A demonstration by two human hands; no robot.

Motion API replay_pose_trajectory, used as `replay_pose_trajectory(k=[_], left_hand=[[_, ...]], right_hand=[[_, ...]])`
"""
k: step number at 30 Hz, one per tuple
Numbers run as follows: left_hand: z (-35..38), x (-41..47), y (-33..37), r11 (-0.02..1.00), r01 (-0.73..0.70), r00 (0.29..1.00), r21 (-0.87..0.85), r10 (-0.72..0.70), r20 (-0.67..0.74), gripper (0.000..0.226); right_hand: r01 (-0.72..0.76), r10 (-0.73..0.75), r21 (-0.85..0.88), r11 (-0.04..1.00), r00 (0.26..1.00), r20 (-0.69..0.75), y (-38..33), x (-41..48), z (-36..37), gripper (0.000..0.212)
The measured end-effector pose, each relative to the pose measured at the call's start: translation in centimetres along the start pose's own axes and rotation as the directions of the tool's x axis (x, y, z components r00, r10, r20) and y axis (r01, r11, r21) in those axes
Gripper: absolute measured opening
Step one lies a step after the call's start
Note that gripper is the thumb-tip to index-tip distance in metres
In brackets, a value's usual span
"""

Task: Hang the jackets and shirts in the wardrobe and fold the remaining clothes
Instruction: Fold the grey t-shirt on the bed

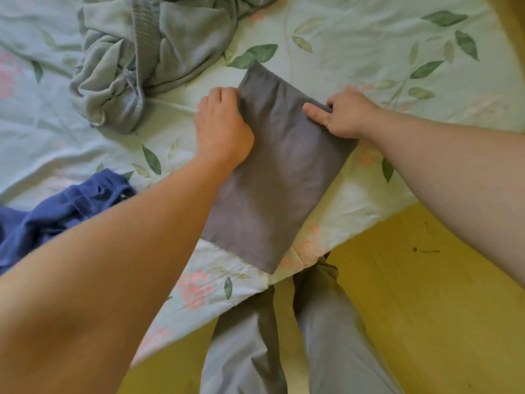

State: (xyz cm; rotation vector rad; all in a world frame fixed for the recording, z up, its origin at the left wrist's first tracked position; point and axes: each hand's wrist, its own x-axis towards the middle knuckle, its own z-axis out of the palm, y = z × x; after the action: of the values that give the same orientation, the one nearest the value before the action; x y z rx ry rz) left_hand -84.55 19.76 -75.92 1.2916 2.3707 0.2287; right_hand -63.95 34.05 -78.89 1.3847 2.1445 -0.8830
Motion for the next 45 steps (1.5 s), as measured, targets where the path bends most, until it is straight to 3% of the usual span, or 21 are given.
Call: replay_pose_trajectory(k=[3, 6, 8, 11, 15, 17, 19, 22, 27, 31, 36, 42, 45], left_hand=[[-0.2, 5.1, 4.7, 0.928, -0.306, 0.949, 0.211, 0.279, 0.150, 0.066], [0.0, 8.7, 7.8, 0.732, -0.562, 0.823, 0.385, 0.450, 0.346, 0.065], [0.4, 10.4, 9.2, 0.633, -0.636, 0.763, 0.442, 0.428, 0.485, 0.049], [0.2, 11.7, 10.1, 0.617, -0.643, 0.730, 0.454, 0.315, 0.606, 0.027], [0.4, 13.0, 10.0, 0.603, -0.662, 0.678, 0.445, 0.227, 0.699, 0.024], [0.4, 13.4, 10.2, 0.566, -0.687, 0.656, 0.456, 0.212, 0.725, 0.022], [0.2, 13.9, 10.5, 0.500, -0.702, 0.652, 0.507, 0.166, 0.740, 0.012], [-0.3, 14.8, 10.0, 0.439, -0.702, 0.663, 0.561, 0.115, 0.740, 0.015], [0.4, 14.4, 9.1, 0.497, -0.650, 0.705, 0.575, 0.111, 0.700, 0.013], [0.8, 13.9, 9.0, 0.537, -0.584, 0.756, 0.609, 0.085, 0.650, 0.012], [0.4, 13.2, 9.6, 0.581, -0.500, 0.815, 0.643, 0.063, 0.576, 0.009], [-1.6, 13.4, 10.3, 0.648, -0.472, 0.847, 0.597, 0.146, 0.511, 0.011], [-2.9, 12.6, 10.7, 0.674, -0.461, 0.861, 0.577, 0.181, 0.476, 0.012]], right_hand=[[0.013, -0.014, 0.050, 0.999, 0.999, 0.029, 1.2, -0.2, 0.0, 0.074], [0.027, -0.024, 0.162, 0.986, 1.000, -0.017, 2.2, -0.6, 0.8, 0.065], [0.059, -0.042, 0.243, 0.968, 0.996, -0.076, 2.9, -1.1, 1.4, 0.062], [0.160, -0.143, 0.325, 0.932, 0.987, -0.078, 4.0, -1.8, 2.0, 0.050], [0.132, -0.151, 0.490, 0.862, 0.989, 0.000, 5.0, -2.6, 1.8, 0.032], [0.087, -0.141, 0.512, 0.855, 0.988, 0.067, 5.3, -2.7, 1.3, 0.036], [0.081, -0.131, 0.399, 0.913, 0.986, 0.101, 6.0, -2.7, 0.5, 0.048], [0.034, -0.083, 0.306, 0.951, 0.985, 0.150, 7.3, -3.0, -0.1, 0.057], [-0.007, -0.056, 0.351, 0.936, 0.984, 0.168, 7.3, -3.0, 0.4, 0.066], [-0.076, -0.011, 0.463, 0.883, 0.983, 0.183, 7.0, -2.8, 0.2, 0.060], [-0.187, 0.087, 0.672, 0.717, 0.980, 0.179, 6.5, -3.3, 0.2, 0.041], [-0.165, 0.230, 0.696, 0.699, 0.973, 0.000, 6.0, -4.2, -1.5, 0.039], [-0.173, 0.306, 0.870, 0.461, 0.952, 0.027, 5.1, -5.2, -1.8, 0.035]])
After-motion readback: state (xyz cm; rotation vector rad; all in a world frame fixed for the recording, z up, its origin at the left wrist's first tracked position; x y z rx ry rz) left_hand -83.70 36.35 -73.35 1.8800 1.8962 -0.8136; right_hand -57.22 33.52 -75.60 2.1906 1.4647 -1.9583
